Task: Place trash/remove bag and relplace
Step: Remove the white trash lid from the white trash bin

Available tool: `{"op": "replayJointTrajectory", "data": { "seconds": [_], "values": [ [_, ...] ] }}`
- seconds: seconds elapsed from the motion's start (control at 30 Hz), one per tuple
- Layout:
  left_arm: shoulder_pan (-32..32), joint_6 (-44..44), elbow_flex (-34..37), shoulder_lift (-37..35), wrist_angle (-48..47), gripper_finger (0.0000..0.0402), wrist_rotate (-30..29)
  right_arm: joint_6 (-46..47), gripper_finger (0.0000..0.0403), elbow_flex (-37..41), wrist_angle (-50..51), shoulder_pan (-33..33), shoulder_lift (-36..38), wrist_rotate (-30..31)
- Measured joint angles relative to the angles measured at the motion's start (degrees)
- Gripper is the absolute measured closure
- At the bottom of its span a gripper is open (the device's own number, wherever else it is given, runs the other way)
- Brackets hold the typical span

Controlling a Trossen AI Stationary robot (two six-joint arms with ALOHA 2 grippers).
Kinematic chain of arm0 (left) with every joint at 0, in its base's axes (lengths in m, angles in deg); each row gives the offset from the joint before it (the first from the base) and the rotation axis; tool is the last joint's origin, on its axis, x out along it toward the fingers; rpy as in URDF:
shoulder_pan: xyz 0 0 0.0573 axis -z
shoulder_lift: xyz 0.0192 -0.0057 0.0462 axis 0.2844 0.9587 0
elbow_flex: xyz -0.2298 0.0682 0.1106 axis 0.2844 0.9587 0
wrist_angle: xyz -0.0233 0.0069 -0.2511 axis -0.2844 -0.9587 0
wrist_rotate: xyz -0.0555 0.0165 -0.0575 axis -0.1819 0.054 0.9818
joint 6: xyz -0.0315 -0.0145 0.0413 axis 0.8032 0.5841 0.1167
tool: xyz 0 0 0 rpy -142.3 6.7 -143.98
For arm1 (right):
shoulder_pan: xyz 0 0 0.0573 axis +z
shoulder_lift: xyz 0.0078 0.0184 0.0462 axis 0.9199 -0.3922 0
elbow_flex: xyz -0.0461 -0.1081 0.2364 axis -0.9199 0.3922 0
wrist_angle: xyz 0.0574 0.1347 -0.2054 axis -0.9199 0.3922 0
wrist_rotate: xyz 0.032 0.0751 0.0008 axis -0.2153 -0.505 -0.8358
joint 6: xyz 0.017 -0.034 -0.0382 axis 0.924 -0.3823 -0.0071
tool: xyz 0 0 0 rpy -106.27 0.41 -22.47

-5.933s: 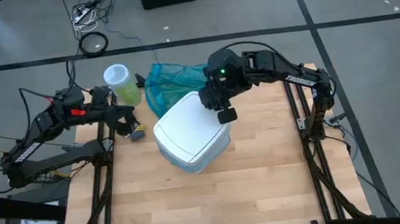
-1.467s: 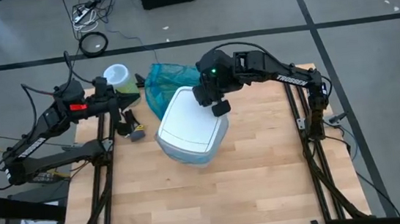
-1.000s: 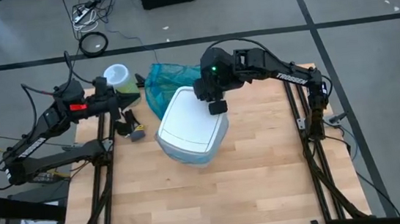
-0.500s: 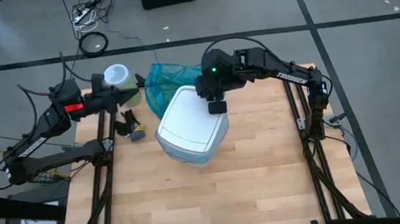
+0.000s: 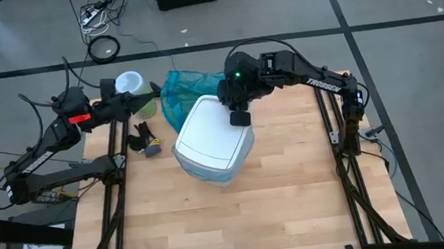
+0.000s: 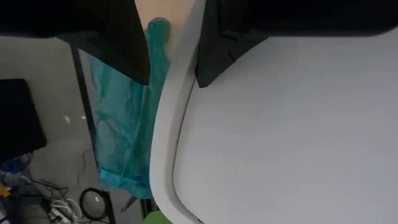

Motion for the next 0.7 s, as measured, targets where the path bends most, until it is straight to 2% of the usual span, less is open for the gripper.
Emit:
{"op": "replayJointTrajectory", "data": {
  "seconds": [0.13,0.37,0.6,0.7],
  "values": [
    [0.0,0.3,0.0,0.5,0.8,0.0396,0.0,0.1,0.0311,0.0,0.2,-1.0,0.0,-2.9],
    [0.0,0.3,0.0,1.4,3.3,0.0396,0.1,-0.8,0.0394,0.0,0.4,-1.5,0.1,-3.5],
    [0.0,-1.7,0.0,1.9,3.3,0.0396,0.0,-1.0,0.0402,0.0,1.3,-1.9,0.1,-2.9],
    [0.0,-2.6,0.0,2.1,3.4,0.0396,0.1,-3.4,0.0402,0.0,2.1,-1.8,0.0,-0.4]
  ]
}}
